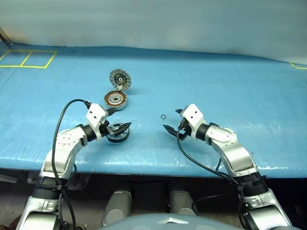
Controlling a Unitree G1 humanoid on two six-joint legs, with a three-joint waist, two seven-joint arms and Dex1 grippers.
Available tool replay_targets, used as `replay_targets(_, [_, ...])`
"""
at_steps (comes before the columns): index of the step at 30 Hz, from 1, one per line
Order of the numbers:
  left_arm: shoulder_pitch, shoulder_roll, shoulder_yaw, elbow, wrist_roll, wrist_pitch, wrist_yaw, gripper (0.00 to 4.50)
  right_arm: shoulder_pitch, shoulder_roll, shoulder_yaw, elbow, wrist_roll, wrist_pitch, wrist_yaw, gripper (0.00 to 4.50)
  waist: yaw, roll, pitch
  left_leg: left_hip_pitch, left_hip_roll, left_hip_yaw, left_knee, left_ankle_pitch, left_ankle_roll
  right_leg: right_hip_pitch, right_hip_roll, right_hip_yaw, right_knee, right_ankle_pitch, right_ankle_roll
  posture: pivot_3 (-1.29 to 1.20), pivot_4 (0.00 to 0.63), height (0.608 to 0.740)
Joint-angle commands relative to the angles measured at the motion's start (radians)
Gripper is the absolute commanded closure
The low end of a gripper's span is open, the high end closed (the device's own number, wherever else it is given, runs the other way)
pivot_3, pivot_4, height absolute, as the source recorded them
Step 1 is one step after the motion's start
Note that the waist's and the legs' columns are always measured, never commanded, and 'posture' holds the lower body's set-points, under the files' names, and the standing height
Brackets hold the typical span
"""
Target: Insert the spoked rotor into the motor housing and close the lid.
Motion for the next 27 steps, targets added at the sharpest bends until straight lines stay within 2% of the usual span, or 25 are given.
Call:
replay_targets(1, [-0.006,0.000,0.017,-0.033,-0.010,-0.013,0.001,0.00,-0.015,-0.001,-0.024,-0.021,0.009,-0.011,-0.003,0.02,0.000,0.000,0.000,0.000,0.000,0.000,0.000,0.000,0.000,0.000,0.000,0.000,0.000,0.000,0.000,0.00,0.150,0.740])
replay_targets(27, [-0.013,0.011,0.022,-0.032,-0.037,0.023,-0.009,0.00,-0.018,0.006,-0.015,-0.016,0.005,-0.014,-0.007,0.02,0.000,0.000,0.000,0.000,0.000,0.000,0.000,0.000,0.000,0.000,0.000,0.000,0.000,0.000,0.000,0.00,0.150,0.740])
